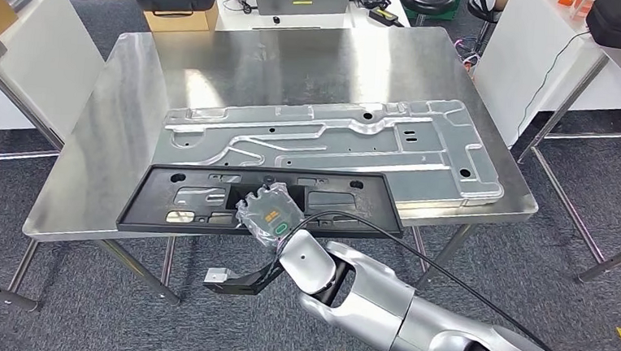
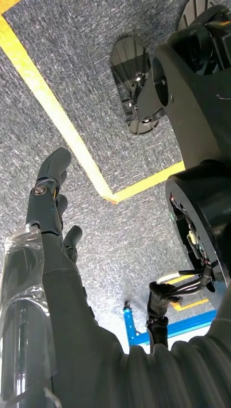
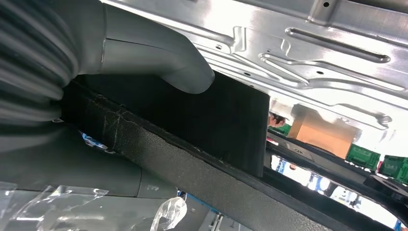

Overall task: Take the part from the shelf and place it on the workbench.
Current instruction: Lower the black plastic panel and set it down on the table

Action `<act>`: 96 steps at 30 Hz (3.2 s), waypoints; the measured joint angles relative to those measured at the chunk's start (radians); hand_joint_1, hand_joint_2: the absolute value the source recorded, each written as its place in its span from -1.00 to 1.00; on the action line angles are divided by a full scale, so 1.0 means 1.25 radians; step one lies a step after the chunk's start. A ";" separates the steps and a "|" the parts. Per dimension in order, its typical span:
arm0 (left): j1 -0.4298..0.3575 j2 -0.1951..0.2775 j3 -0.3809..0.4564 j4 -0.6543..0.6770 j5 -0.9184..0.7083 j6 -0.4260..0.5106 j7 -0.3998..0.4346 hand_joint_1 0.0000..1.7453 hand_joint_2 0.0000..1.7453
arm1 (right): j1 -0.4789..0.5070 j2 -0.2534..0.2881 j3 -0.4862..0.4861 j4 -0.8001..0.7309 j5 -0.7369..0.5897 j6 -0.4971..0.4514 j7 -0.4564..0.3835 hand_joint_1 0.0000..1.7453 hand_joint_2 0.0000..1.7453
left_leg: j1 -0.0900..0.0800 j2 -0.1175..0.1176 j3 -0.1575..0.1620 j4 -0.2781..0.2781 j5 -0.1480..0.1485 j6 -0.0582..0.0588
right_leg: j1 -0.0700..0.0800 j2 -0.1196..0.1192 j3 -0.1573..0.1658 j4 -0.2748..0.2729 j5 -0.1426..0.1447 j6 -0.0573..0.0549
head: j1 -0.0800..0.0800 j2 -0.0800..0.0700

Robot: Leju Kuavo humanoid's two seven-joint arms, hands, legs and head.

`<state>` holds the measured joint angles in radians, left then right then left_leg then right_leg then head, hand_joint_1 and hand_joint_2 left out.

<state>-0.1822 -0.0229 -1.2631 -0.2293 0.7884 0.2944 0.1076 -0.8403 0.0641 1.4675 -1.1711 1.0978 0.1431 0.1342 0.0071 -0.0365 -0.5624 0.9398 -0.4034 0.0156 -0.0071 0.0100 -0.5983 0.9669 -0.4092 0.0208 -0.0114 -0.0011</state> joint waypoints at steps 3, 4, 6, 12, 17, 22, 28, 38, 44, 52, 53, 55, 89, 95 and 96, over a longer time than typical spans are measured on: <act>0.000 0.000 0.000 0.000 0.000 0.000 0.000 -1.00 1.00 | 0.000 0.000 0.000 0.000 -0.001 0.000 -0.001 1.00 1.00 | 0.000 0.000 0.000 0.000 0.000 0.000 | 0.000 0.000 0.000 0.000 0.000 0.000 | 0.000 0.000; 0.000 0.000 0.000 0.000 0.000 0.000 0.000 -1.00 1.00 | 0.000 0.000 0.000 0.000 -0.002 0.000 -0.001 1.00 1.00 | 0.000 0.000 0.000 0.000 0.000 0.000 | 0.000 0.000 0.000 0.000 0.000 0.000 | 0.000 0.000; 0.000 0.000 0.000 0.000 0.000 0.000 -0.001 -1.00 1.00 | 0.000 0.000 0.000 0.000 -0.002 0.000 -0.002 1.00 1.00 | 0.000 0.000 0.000 0.000 0.000 0.000 | 0.000 0.000 0.000 0.000 0.000 0.000 | 0.000 0.000; 0.001 0.001 0.000 0.000 0.000 0.000 -0.003 -1.00 1.00 | -0.001 0.003 0.000 0.000 -0.002 0.000 -0.004 1.00 1.00 | 0.004 0.001 0.018 -0.028 0.012 0.019 | -0.003 -0.002 0.007 -0.009 0.002 0.011 | -0.002 0.000; 0.003 -0.001 0.000 0.000 0.000 0.000 -0.003 -1.00 1.00 | -0.001 0.000 0.002 0.000 -0.001 0.005 -0.008 1.00 1.00 | 0.023 0.004 0.040 -0.053 0.019 0.018 | -0.013 -0.002 -0.091 0.193 -0.089 0.030 | -0.001 0.000; 0.004 0.001 0.000 0.000 0.000 0.000 -0.004 -1.00 1.00 | 0.000 -0.002 0.007 0.000 0.003 0.014 -0.012 1.00 1.00 | 0.052 0.000 0.046 -0.030 -0.009 -0.027 | -0.037 0.005 -0.010 0.023 0.006 0.064 | 0.021 0.000; 0.003 0.003 0.000 0.001 -0.001 0.000 -0.003 -1.00 1.00 | 0.002 -0.001 0.010 0.002 0.009 0.023 -0.015 1.00 1.00 | 0.060 0.009 0.042 -0.022 -0.023 -0.057 | -0.030 0.010 0.015 -0.024 0.013 0.016 | 0.073 0.000; -0.003 0.002 0.002 0.001 0.000 0.000 -0.003 -1.00 1.00 | 0.003 0.000 0.014 0.002 0.010 0.024 -0.016 1.00 1.00 | 0.041 0.027 -0.015 0.021 0.010 -0.046 | -0.031 -0.001 0.038 -0.018 -0.015 0.029 | 0.062 0.000; -0.002 0.001 0.002 0.001 0.000 0.000 -0.004 -1.00 1.00 | 0.002 0.001 0.015 0.002 0.010 0.026 -0.022 1.00 1.00 | 0.031 0.019 -0.013 0.017 -0.002 -0.003 | -0.033 -0.008 0.012 0.039 -0.052 0.044 | 0.058 0.000; 0.001 -0.001 0.002 0.001 -0.003 -0.001 -0.003 -1.00 1.00 | 0.005 -0.002 0.020 0.002 0.010 0.034 -0.024 1.00 1.00 | 0.009 0.012 0.010 0.017 -0.019 0.014 | -0.004 -0.006 -0.039 0.085 -0.015 0.001 | 0.058 0.000; 0.001 -0.002 0.002 0.001 -0.003 -0.001 -0.003 -1.00 1.00 | 0.004 -0.002 0.020 0.002 0.010 0.034 -0.024 1.00 1.00 | 0.007 0.011 0.011 0.018 -0.022 0.011 | 0.001 -0.005 -0.019 0.039 0.001 -0.004 | 0.058 0.000; 0.001 -0.004 0.002 0.001 -0.003 -0.001 -0.003 -1.00 1.00 | 0.004 -0.002 0.020 0.002 0.010 0.035 -0.025 1.00 1.00 | 0.007 0.011 0.009 0.016 -0.024 0.004 | 0.007 -0.004 -0.007 0.007 0.002 -0.008 | 0.057 0.000; 0.001 -0.005 0.003 0.001 -0.004 0.000 0.000 -1.00 1.00 | 0.005 -0.001 0.022 0.006 0.010 0.027 -0.023 1.00 1.00 | 0.008 0.017 0.010 0.029 -0.044 -0.009 | 0.000 -0.004 0.005 -0.011 0.005 -0.008 | 0.046 0.000; -0.010 -0.004 0.003 0.001 -0.004 0.000 0.000 -1.00 1.00 | 0.006 0.001 0.023 0.010 0.010 0.026 -0.022 1.00 1.00 | 0.010 0.022 -0.106 0.241 -0.104 -0.025 | -0.003 -0.005 0.016 -0.012 -0.003 -0.017 | 0.042 0.000; -0.010 -0.004 0.003 0.001 -0.004 0.000 0.000 -1.00 1.00 | 0.007 0.001 0.023 0.011 0.011 0.026 -0.022 1.00 1.00 | 0.011 0.023 -0.089 0.198 -0.074 -0.025 | -0.003 -0.004 0.019 -0.012 -0.006 -0.015 | 0.041 0.000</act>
<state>-0.1945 -0.0275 -1.2589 -0.2285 0.7836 0.2940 0.1072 -0.8320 0.0649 1.4960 -1.1579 1.1110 0.1756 0.1067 0.0206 -0.0082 -0.6739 1.1879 -0.4965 -0.0150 -0.0110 0.0046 -0.5740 0.9515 -0.4162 0.0016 0.0398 -0.0011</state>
